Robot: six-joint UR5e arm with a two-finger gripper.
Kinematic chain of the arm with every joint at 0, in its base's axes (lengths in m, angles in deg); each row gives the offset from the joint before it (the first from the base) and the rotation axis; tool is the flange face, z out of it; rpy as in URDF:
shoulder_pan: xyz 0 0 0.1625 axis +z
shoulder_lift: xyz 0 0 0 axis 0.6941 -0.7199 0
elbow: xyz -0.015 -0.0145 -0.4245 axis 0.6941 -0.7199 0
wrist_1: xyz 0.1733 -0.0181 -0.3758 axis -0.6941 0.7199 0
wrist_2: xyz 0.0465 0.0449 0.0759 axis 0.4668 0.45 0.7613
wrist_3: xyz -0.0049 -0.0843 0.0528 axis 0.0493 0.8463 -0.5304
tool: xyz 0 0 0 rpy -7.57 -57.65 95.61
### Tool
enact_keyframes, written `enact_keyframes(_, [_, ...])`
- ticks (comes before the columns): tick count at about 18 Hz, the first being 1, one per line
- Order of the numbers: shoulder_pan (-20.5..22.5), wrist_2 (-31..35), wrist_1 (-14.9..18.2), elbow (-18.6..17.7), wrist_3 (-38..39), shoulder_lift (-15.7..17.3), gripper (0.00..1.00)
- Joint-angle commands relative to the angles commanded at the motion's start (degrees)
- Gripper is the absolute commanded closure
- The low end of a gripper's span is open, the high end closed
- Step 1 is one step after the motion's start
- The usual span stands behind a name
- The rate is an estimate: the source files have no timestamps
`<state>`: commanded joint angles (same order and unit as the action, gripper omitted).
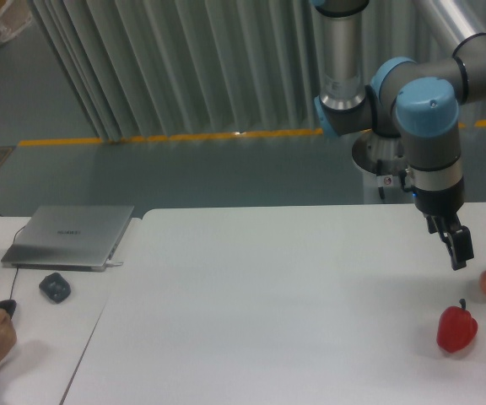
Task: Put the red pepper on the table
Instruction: 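Lift the open gripper up away from the red pepper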
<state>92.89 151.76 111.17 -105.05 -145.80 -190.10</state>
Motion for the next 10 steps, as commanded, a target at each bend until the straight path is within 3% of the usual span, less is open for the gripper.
enact_keyframes(10, [-0.4,-0.6,-0.3,-0.6,0.3,-0.1,0.0])
